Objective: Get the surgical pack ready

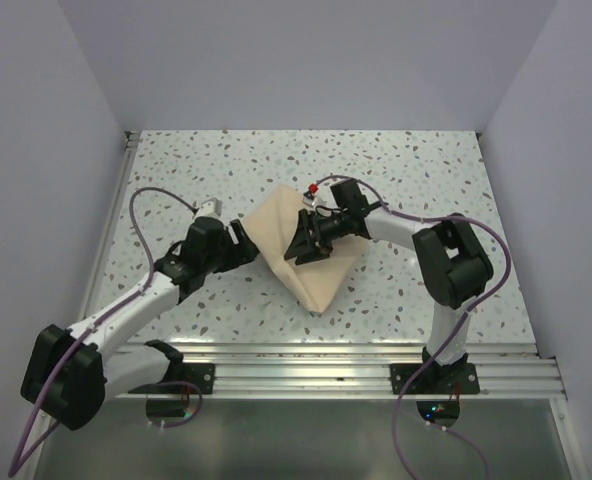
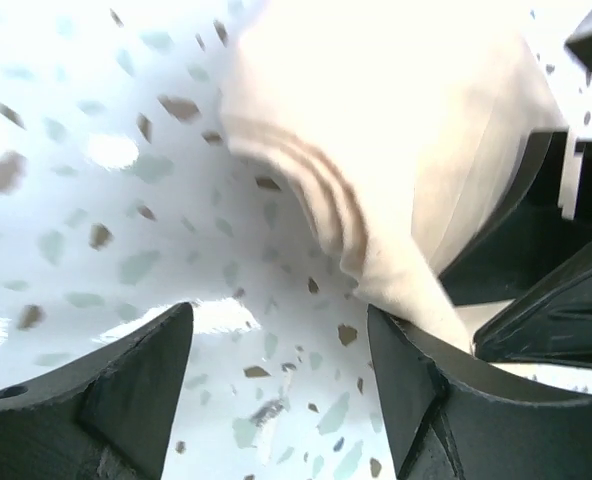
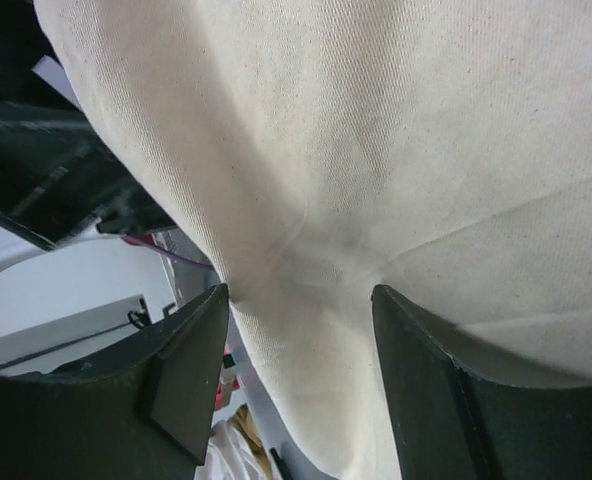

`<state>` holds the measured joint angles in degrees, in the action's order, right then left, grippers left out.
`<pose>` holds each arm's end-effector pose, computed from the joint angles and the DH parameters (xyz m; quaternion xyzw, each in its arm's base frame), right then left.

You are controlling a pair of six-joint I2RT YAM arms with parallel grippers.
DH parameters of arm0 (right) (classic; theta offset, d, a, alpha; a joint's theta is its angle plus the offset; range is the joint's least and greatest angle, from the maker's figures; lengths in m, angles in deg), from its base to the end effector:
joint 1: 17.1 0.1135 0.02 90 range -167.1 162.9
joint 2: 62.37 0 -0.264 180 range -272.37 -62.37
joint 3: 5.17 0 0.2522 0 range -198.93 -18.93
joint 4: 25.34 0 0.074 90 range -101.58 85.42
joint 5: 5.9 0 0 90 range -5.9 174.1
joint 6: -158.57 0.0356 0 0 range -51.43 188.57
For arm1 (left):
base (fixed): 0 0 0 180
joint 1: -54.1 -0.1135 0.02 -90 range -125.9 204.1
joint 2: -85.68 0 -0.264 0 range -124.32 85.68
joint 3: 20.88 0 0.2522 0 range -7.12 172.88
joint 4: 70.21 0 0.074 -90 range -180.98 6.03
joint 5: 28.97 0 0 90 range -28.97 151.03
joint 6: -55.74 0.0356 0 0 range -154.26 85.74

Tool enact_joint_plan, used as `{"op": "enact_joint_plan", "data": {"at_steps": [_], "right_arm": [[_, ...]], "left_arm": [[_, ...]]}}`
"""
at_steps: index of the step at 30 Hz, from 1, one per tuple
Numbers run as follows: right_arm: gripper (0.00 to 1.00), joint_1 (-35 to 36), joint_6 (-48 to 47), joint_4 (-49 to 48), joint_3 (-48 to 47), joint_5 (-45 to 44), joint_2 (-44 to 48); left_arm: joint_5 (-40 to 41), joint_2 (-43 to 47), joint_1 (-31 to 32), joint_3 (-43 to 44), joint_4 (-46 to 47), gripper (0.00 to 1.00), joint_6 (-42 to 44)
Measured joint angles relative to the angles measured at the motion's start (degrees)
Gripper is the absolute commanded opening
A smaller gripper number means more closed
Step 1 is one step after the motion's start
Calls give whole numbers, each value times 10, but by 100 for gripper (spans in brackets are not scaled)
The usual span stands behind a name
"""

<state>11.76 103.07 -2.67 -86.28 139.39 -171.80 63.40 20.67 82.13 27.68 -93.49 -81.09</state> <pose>0.3267 0.2135 0.1696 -0.1137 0.8416 0.5275 0.0220 0.2078 -0.1090 0.2113 -0.1565 0.8915 -0.2432 0.3486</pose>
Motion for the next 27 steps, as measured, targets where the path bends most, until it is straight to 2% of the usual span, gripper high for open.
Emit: {"op": "enact_joint_plan", "data": {"at_steps": [2, 7, 13, 19, 22, 27], "right_arm": [[67, 0, -18, 20, -5, -9, 0], [69, 1, -63, 76, -6, -49, 28], [74, 3, -101, 126, 18, -125, 101], [77, 2, -93, 170, 58, -266, 193], [76, -1, -64, 169, 93, -351, 240], [72, -4, 1, 147, 170, -442, 311]], "left_arm": [[19, 17, -12, 19, -25, 75, 22], [61, 34, -37, 76, -76, 84, 70], [42, 28, -83, 108, -82, 86, 103], [-10, -57, -99, 142, -53, 86, 116], [-39, -113, -100, 166, -32, 85, 123], [-74, -186, -100, 199, 5, 81, 137]]}}
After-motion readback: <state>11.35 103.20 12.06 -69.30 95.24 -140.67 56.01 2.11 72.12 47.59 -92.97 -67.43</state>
